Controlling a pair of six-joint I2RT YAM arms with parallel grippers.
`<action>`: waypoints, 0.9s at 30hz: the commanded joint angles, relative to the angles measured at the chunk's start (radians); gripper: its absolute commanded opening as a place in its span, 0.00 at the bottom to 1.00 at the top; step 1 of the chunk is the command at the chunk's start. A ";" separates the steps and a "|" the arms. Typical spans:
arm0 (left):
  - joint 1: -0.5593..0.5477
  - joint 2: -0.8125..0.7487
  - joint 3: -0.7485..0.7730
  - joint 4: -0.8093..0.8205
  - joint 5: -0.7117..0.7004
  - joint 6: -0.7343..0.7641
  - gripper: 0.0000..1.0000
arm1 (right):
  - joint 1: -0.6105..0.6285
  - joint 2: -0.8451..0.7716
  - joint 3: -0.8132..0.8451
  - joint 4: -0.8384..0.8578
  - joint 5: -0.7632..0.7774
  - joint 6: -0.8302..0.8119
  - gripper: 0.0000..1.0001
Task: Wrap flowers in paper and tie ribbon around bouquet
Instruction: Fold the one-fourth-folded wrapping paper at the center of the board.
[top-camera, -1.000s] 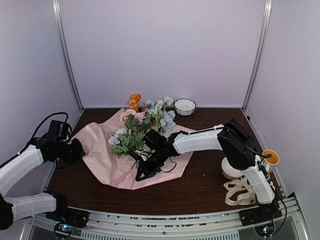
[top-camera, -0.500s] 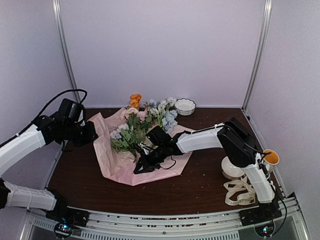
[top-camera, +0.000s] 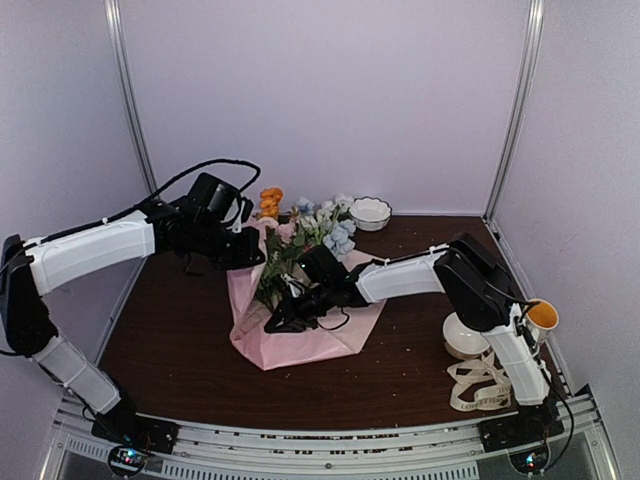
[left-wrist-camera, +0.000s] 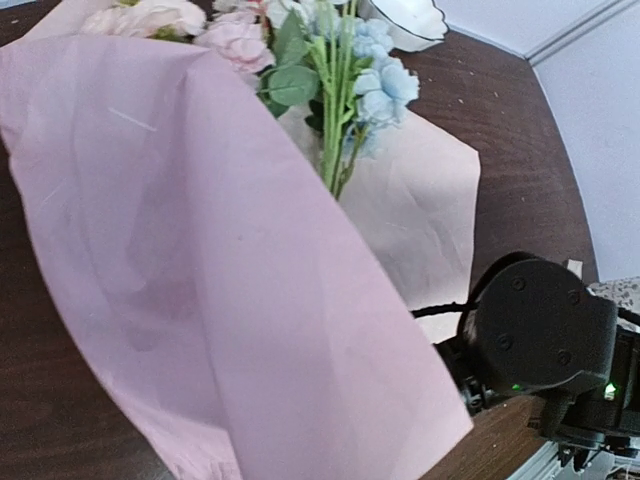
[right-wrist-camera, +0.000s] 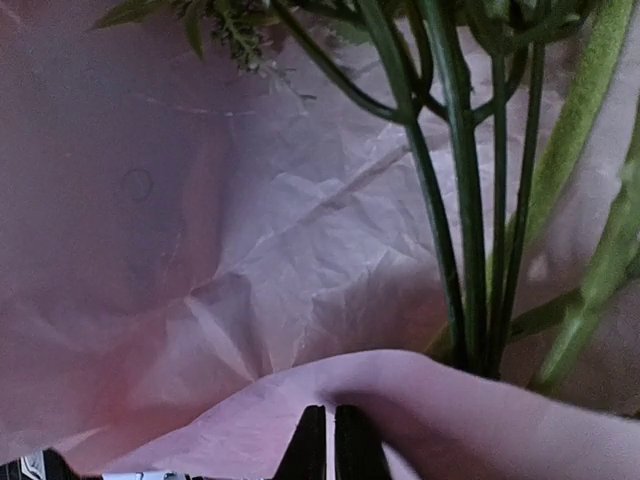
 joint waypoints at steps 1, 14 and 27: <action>-0.011 0.129 0.112 0.106 0.132 0.073 0.00 | -0.021 0.044 -0.016 0.108 0.022 0.083 0.05; 0.006 0.375 0.220 0.175 0.154 0.091 0.00 | -0.080 -0.091 -0.214 0.400 -0.018 0.230 0.06; 0.035 0.501 0.248 0.188 0.162 0.108 0.00 | -0.158 -0.376 -0.352 0.060 0.131 -0.052 0.25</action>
